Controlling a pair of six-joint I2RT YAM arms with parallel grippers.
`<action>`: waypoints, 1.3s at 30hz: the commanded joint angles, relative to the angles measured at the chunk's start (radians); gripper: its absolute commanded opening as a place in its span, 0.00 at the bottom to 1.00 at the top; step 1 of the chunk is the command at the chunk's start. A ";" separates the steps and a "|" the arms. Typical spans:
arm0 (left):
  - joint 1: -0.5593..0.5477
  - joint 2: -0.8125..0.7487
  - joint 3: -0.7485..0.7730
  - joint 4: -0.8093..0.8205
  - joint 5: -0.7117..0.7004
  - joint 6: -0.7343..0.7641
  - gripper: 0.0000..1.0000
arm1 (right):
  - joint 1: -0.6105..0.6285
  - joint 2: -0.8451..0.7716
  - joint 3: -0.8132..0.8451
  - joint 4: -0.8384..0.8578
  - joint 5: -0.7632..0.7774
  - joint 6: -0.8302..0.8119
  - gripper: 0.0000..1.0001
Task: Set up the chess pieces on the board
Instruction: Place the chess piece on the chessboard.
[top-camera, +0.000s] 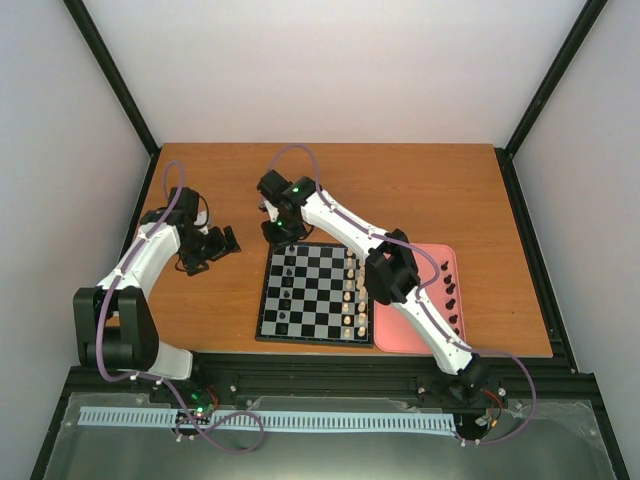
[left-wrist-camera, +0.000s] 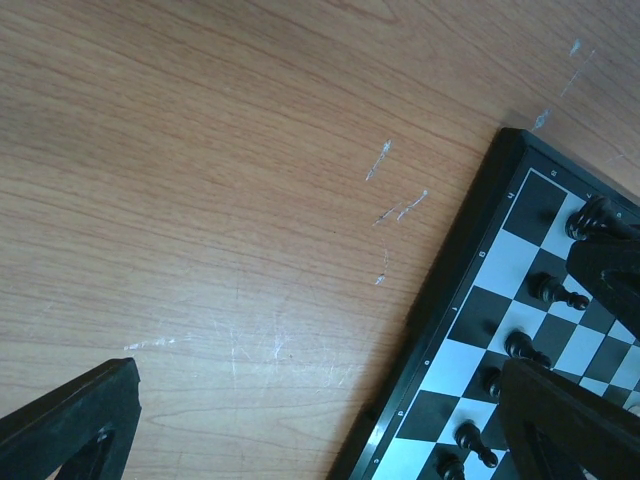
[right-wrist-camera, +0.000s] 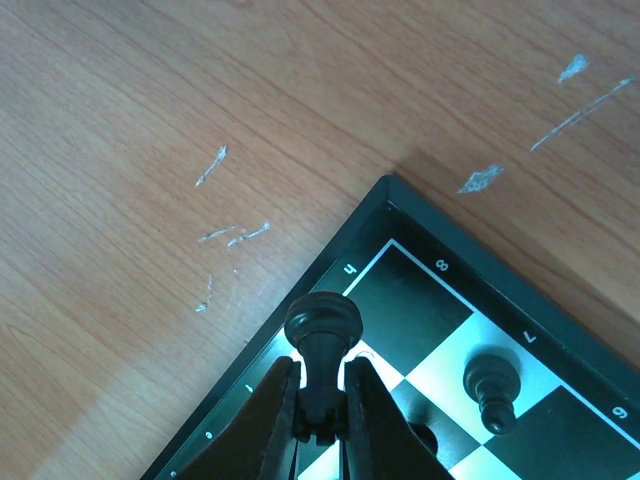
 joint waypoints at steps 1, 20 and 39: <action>0.009 -0.020 0.005 0.009 0.013 -0.014 1.00 | 0.006 0.028 0.045 -0.027 0.040 -0.005 0.04; 0.009 0.004 0.008 0.025 0.032 -0.017 1.00 | 0.006 0.060 0.075 -0.031 0.106 -0.037 0.05; 0.009 0.028 0.010 0.032 0.043 -0.015 1.00 | 0.003 0.085 0.090 -0.027 0.118 -0.048 0.20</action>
